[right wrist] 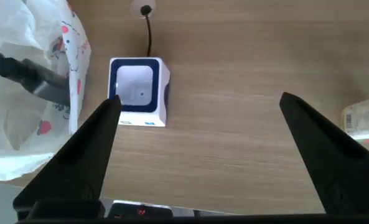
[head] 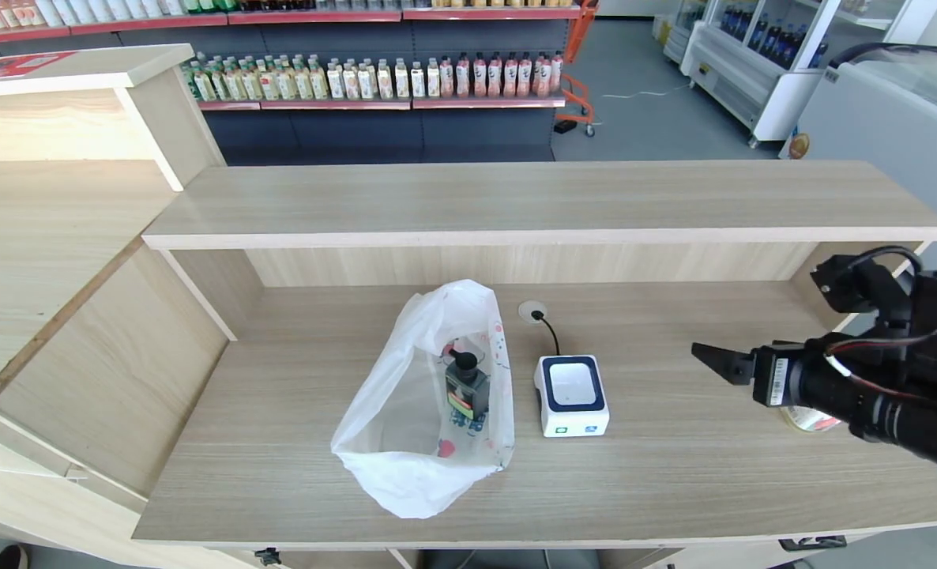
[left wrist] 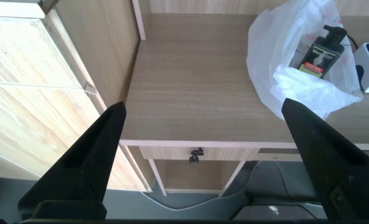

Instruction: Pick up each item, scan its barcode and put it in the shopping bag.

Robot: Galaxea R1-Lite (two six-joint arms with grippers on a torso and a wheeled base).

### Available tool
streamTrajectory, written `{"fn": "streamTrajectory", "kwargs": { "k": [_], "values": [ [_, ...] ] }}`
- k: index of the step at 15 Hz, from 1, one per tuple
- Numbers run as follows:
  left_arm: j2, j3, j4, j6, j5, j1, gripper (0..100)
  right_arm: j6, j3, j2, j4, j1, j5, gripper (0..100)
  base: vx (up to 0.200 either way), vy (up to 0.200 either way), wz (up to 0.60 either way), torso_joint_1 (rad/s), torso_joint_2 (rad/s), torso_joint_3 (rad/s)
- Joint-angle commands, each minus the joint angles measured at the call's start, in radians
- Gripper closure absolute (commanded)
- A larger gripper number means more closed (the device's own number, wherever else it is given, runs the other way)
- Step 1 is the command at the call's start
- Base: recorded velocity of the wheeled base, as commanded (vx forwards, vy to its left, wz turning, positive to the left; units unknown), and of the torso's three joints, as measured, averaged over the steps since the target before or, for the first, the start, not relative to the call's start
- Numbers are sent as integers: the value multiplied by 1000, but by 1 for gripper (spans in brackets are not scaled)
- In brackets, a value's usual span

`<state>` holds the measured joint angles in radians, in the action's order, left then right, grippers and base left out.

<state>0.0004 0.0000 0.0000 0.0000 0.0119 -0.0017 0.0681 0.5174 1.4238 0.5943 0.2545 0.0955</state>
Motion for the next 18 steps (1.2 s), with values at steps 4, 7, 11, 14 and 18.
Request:
{"fn": "streamTrajectory", "kwargs": {
  "k": [4,7,11,14,18],
  "values": [
    [0,0,0,0,0,0,0,-25,-344,-649,-209,-135,107,0,0,0,0,0,0,0],
    [0,0,0,0,0,0,0,-42,-468,-991,-401,-233,58,0,0,0,0,0,0,0],
    [0,0,0,0,0,0,0,-51,-498,-1278,-599,-233,6,0,0,0,0,0,0,0],
    [0,0,0,0,0,0,0,-67,-485,-1347,-631,-239,12,0,0,0,0,0,0,0],
    [0,0,0,-3,0,0,0,-68,-485,-1421,-631,-247,12,0,0,0,0,0,0,0]
  ]
}}
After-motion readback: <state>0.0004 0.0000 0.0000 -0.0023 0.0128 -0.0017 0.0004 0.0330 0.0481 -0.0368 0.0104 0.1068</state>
